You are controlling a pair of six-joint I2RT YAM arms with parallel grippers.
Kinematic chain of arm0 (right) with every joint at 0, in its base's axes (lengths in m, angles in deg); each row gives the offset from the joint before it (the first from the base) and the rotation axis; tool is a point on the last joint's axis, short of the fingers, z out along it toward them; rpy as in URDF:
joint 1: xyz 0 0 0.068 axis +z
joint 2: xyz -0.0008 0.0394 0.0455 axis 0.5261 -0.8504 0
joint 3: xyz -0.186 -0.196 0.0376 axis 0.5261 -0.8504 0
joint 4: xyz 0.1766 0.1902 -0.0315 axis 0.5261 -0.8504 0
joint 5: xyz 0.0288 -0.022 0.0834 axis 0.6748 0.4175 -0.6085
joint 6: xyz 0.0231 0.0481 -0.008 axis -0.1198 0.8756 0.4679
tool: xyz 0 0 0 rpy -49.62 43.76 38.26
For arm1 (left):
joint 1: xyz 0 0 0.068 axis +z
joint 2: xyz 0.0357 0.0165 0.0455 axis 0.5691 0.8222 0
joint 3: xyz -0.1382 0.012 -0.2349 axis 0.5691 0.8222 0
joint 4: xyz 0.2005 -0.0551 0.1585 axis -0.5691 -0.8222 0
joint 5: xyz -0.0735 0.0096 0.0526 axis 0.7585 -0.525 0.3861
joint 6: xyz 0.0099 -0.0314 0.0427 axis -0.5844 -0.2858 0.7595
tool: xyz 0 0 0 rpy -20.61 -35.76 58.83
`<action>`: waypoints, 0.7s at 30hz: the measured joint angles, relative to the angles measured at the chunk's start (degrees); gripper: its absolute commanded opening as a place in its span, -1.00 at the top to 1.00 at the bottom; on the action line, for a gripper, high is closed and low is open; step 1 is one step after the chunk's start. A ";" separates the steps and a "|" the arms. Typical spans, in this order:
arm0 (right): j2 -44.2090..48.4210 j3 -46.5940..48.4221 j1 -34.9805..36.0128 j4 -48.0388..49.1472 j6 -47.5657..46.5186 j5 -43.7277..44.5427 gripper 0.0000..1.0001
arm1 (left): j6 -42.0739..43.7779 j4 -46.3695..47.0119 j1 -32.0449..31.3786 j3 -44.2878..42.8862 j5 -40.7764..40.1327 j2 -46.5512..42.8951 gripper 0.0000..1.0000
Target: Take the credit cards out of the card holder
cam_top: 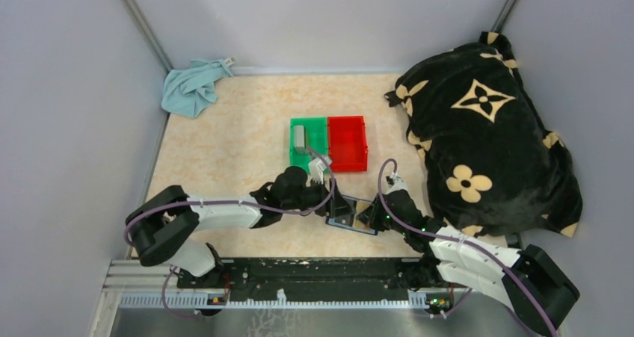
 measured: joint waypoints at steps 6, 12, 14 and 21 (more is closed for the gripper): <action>-0.57 0.02 0.00 0.70 -0.02 -0.39 1.00 | 1.38 -3.17 0.63 4.20 -3.34 -3.45 0.34; -0.61 0.02 0.00 0.76 0.00 -0.66 1.00 | 2.32 -4.59 0.81 7.78 -3.93 -3.34 1.00; -0.61 0.02 0.00 0.76 0.00 -0.68 1.00 | 2.38 -4.17 0.81 7.87 -3.50 -3.04 1.00; -0.59 0.02 0.00 0.61 0.00 -0.85 1.00 | 2.36 -2.01 1.09 7.87 -2.25 -0.72 1.00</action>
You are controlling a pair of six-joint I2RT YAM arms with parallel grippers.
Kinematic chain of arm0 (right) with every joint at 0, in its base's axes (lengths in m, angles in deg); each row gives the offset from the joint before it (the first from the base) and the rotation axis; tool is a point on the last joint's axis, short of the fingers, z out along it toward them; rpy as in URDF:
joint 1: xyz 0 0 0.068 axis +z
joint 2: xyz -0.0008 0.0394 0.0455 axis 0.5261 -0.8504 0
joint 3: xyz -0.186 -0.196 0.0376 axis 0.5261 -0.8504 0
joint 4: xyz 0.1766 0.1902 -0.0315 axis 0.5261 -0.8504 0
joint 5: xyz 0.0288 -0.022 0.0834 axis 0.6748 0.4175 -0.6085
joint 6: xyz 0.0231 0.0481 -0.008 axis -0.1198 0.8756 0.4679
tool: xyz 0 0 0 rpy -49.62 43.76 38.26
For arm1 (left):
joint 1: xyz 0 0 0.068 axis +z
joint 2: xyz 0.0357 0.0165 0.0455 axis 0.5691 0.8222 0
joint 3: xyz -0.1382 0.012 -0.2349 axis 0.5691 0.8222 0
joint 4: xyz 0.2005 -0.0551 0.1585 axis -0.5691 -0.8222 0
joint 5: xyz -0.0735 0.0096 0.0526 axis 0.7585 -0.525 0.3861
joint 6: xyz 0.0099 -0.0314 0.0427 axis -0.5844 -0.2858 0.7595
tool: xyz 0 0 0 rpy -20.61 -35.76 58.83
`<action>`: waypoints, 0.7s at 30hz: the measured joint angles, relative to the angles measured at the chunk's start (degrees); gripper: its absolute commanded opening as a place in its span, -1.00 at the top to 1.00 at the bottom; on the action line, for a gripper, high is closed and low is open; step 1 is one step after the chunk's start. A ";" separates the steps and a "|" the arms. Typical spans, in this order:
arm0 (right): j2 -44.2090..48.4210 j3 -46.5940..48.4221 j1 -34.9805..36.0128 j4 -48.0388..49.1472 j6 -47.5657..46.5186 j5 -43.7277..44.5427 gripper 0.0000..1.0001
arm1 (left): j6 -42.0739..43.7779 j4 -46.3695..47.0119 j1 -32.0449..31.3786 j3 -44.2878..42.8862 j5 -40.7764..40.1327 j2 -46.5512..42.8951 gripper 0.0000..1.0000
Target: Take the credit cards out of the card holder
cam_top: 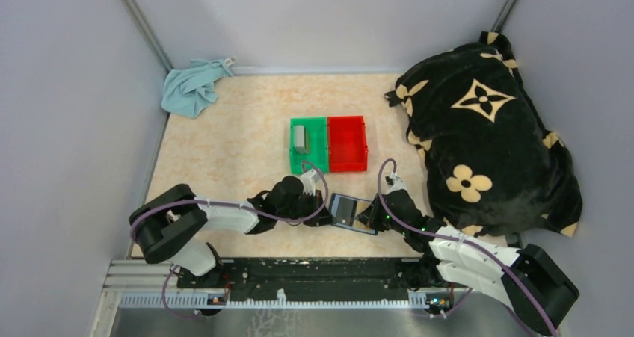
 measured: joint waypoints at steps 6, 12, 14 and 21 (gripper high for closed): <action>0.39 0.00 0.00 -0.66 -0.02 0.02 1.00 | -0.24 2.21 0.83 0.02 1.18 3.80 1.00; 1.20 0.00 0.00 -1.64 -0.15 0.02 1.00 | -0.46 4.24 2.25 1.11 2.10 5.95 1.00; 1.22 0.00 0.00 -1.66 -0.24 0.02 1.00 | -0.61 5.16 2.47 1.16 2.56 6.60 1.00; 1.22 -0.44 0.00 -0.07 -0.22 -0.39 0.55 | -1.42 8.37 2.60 1.16 3.89 8.61 1.00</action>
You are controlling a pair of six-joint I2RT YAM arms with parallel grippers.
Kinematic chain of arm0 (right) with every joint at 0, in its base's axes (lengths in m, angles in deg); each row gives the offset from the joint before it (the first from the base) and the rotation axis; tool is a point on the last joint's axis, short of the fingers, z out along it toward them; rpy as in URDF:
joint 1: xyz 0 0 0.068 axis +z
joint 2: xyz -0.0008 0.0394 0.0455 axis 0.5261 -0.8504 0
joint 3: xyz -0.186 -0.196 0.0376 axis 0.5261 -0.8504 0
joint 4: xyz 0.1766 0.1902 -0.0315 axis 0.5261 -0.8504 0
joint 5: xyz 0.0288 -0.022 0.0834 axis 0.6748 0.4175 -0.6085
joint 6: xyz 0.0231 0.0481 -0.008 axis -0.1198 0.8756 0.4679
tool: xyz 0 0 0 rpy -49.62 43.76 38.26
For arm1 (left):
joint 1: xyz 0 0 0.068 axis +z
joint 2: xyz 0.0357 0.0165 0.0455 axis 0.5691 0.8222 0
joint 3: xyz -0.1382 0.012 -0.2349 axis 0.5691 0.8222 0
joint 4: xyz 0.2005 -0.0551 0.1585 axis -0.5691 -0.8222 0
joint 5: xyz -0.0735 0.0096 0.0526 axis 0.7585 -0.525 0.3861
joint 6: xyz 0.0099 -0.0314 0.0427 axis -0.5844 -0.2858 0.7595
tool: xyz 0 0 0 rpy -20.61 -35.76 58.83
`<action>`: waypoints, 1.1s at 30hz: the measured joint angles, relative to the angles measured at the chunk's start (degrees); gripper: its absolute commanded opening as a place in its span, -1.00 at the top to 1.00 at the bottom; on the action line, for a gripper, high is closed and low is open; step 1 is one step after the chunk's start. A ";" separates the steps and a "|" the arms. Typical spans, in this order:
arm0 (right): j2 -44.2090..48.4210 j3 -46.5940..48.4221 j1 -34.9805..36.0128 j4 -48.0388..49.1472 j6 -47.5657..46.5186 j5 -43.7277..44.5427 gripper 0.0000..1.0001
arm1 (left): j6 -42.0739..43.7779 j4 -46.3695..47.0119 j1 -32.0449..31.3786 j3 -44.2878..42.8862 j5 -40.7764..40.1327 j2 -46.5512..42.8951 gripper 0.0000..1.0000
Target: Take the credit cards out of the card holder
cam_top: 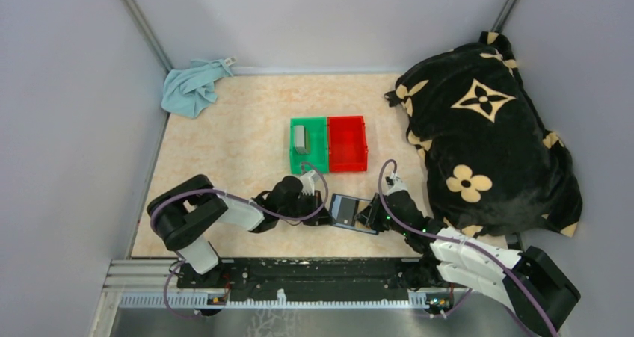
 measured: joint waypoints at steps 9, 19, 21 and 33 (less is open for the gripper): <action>-0.04 -2.08 -0.13 5.09 0.02 -0.87 0.52 | -0.31 1.07 0.00 0.00 0.52 0.72 1.00; -0.48 -4.83 -0.94 10.78 0.28 -2.69 0.51 | -0.59 1.77 0.00 0.00 0.92 1.14 1.00; -0.50 -5.77 -1.64 12.50 0.46 -3.61 0.52 | -0.74 1.81 0.00 0.00 0.98 1.16 1.00; -0.66 -6.14 -4.13 19.04 0.24 -7.98 0.51 | -1.40 1.97 0.11 0.00 1.40 1.42 1.00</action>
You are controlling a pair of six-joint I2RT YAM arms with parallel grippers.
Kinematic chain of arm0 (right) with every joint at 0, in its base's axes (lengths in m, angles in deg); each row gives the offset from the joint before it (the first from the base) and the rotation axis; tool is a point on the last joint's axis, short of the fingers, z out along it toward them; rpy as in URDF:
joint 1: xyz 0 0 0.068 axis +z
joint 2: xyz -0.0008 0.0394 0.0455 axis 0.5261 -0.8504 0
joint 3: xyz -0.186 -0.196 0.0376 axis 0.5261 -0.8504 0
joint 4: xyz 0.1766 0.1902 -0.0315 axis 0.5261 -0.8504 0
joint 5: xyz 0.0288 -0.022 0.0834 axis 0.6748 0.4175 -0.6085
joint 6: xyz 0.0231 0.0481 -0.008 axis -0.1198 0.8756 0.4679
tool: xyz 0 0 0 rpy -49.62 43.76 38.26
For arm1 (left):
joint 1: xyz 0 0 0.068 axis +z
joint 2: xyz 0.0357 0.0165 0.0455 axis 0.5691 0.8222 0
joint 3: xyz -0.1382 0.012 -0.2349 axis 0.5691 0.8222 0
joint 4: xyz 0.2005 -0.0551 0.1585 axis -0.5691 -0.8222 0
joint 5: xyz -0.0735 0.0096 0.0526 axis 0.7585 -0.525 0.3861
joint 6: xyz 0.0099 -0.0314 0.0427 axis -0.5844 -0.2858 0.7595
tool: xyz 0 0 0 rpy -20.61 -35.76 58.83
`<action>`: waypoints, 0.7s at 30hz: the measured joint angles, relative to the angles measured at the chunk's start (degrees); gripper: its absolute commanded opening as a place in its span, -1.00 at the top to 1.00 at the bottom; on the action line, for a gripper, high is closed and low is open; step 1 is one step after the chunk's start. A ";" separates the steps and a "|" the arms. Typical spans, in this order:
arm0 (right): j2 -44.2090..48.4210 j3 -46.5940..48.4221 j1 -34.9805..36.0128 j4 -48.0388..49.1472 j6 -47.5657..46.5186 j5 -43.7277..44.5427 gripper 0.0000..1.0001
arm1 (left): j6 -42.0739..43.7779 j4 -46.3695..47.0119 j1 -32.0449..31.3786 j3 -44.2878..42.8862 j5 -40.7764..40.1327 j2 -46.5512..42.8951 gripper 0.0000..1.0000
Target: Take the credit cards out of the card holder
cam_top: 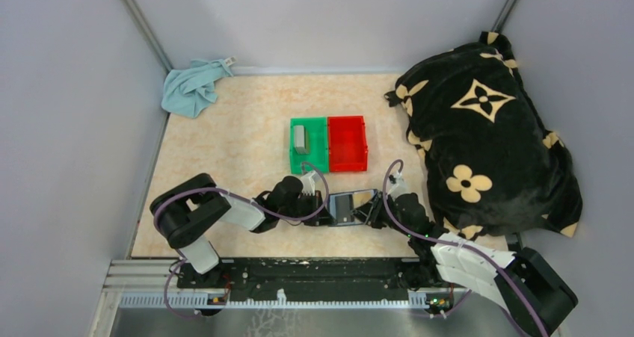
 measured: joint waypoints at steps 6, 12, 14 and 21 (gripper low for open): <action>-1.88 0.00 -0.15 2.03 -1.07 -1.31 0.51 | -0.13 0.04 0.00 0.00 0.24 0.07 1.00; -7.10 0.00 -0.39 3.17 -2.97 -2.56 0.50 | -0.17 0.04 0.00 0.15 0.48 0.09 1.00; -8.37 0.02 -0.42 4.61 -3.39 -3.04 0.50 | -0.17 0.04 0.02 0.24 0.74 0.09 1.00; -9.88 0.07 -0.52 7.19 -3.98 -4.13 0.50 | -0.20 0.24 0.15 0.55 1.51 0.09 1.00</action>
